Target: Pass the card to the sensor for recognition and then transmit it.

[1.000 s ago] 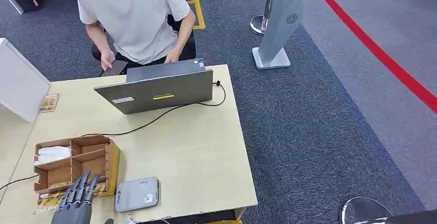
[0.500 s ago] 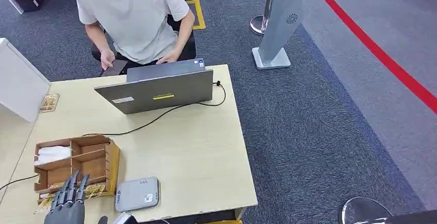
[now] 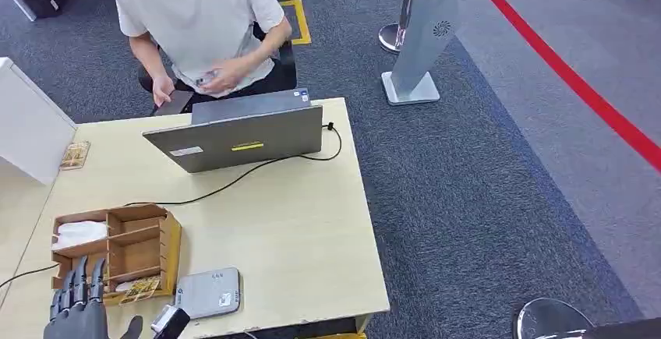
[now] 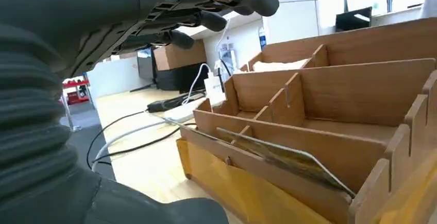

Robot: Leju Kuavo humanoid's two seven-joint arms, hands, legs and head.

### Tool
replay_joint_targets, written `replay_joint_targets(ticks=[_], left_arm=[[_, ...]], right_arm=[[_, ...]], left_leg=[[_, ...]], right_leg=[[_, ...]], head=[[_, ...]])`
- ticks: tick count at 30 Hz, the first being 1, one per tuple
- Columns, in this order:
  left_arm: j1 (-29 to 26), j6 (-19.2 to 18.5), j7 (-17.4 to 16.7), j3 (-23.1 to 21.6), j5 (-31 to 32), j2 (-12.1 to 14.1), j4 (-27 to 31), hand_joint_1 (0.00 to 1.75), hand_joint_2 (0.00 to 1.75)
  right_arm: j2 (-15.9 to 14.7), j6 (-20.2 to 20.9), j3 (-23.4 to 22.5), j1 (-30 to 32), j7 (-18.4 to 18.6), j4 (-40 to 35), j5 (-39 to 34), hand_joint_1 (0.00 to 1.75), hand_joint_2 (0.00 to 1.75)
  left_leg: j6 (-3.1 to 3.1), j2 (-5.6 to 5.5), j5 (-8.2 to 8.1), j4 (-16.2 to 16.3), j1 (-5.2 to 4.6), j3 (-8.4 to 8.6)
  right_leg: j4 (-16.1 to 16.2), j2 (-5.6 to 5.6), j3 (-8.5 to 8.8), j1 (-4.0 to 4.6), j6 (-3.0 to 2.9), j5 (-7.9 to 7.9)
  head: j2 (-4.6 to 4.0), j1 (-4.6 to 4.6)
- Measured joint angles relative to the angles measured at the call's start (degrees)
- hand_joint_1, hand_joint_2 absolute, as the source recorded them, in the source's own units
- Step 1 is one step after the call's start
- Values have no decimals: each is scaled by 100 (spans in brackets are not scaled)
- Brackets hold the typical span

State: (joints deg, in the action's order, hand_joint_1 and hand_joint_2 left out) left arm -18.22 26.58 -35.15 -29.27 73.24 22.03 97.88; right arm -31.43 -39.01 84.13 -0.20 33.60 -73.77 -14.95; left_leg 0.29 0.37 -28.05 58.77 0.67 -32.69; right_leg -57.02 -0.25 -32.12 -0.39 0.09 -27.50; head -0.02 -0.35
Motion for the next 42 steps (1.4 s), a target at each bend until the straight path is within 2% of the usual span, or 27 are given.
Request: replay_joint_targets(ticks=[9, 18, 22, 28, 31, 32, 37, 42], left_arm=[[62, 133, 518, 236, 92, -258, -372, 0, 175], [222, 120, 737, 273, 114, -470, -610, 0, 175], [353, 44, 789, 273, 223, -699, -780, 0, 175], [445, 46, 789, 273, 260, -855, -949, 0, 175], [457, 48, 855, 271, 225, -875, -999, 0, 175], [469, 61, 892, 273, 190, -875, -1021, 175, 175], [463, 9, 942, 276, 72, -864, -1063, 175, 175], [385, -105, 894, 276, -100, -709, -942, 175, 175]], right_arm=[[0, 85, 53, -72, -109, 68, 4, 0, 175], [0, 175, 61, -106, -138, 118, 2, 0, 175], [116, 467, 39, -142, -494, 483, -125, 0, 175], [245, 514, 20, -139, -586, 800, -120, 0, 175], [267, 531, 0, -141, -514, 855, -98, 0, 175], [271, 551, 0, -143, -466, 868, -98, 0, 175], [275, 592, -31, -137, -378, 896, -55, 0, 175], [164, 365, -44, -70, -162, 516, 186, 0, 175]], left_leg=[[0, 0, 0, 0, 0, 1], [0, 0, 0, 0, 0, 1], [0, -2, 0, 1, -1, 0], [0, -1, 0, 1, -1, 1], [0, -1, 0, 1, 0, 1], [0, -1, 0, 1, 0, 1], [0, 0, 0, 1, 0, 0], [0, -3, 0, 1, -1, 0]], right_leg=[[0, 1, 0, 0, 0, 0], [0, 0, 0, 0, 0, 0], [0, -3, 1, 0, 0, 0], [0, -1, 0, 0, 0, 0], [0, -1, -1, 0, 0, 0], [0, -2, -1, 0, 0, 0], [0, -1, 0, 0, 0, 0], [0, -4, 0, 0, 0, 0]], head=[[0, 0], [0, 0], [0, 2], [0, 0], [0, 0], [0, -2], [0, 0], [0, 0]])
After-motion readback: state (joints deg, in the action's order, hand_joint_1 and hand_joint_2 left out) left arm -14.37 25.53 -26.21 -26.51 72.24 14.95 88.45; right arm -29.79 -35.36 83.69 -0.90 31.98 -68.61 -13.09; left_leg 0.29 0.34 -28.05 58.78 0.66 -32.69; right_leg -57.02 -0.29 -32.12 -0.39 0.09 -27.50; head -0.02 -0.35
